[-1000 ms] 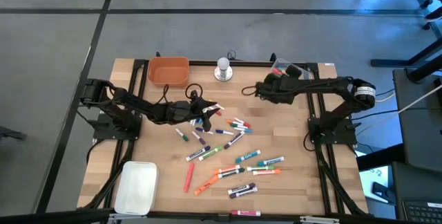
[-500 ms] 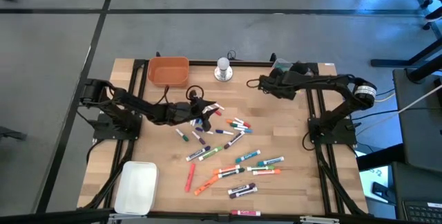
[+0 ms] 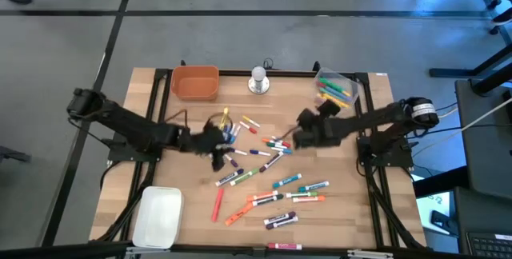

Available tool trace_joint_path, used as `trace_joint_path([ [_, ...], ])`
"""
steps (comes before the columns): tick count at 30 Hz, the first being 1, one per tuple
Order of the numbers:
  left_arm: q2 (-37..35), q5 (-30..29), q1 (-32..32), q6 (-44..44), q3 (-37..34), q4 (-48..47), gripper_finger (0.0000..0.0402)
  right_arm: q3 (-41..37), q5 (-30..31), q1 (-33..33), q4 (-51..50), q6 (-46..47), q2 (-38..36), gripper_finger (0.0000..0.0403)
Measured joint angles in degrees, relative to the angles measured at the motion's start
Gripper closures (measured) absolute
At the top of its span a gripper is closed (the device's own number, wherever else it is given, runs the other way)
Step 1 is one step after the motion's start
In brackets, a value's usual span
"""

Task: Pick & Place Markers
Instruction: Put the large pink highlighter pen into the transparent bin

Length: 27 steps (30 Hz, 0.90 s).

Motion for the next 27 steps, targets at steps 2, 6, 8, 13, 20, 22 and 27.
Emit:
trace_joint_path([
  [2, 0.82, 0.24, -4.19, -6.64, 0.32, -4.02, 0.0287, 0.0, 1.1, 3.47, 2.2, 0.6, 0.0, 0.0156],
  [6, 2.48, 4.03, -11.79, -14.04, 4.63, -8.39, 0.0298, 0.0, 0.38, 6.69, 5.97, 0.78, 0.0, 0.0161],
  [8, 4.43, 5.95, -15.54, -13.41, 8.08, -12.3, 0.03, 0.0, -1.99, 7.29, 6.81, 0.79, 0.0, 0.0161],
  [13, 11.74, 8.82, -23.46, 7.56, 16.51, -22.54, 0.0301, 0.0, -5.51, 8.27, 7.03, 0.8, 0.0, 0.0161],
  [20, 22.68, 12.04, -25.82, 27.62, 26.14, -31.47, 0.028, 0.0, -8.53, 9.28, 7.0, 0.71, 0.0, 0.0161],
  [22, 25.81, 12.94, -25.47, 33.11, 29.93, -36.15, 0.0271, 0.0, -8.67, 9.32, 6.86, 0.66, 0.0, 0.0161],
  [27, 32.4, 10.95, -24.26, 45.94, 37.63, -44.6, 0.0245, 0.0, -8.63, 9.32, 6.9, -0.74, 0.0, 0.0161],
])
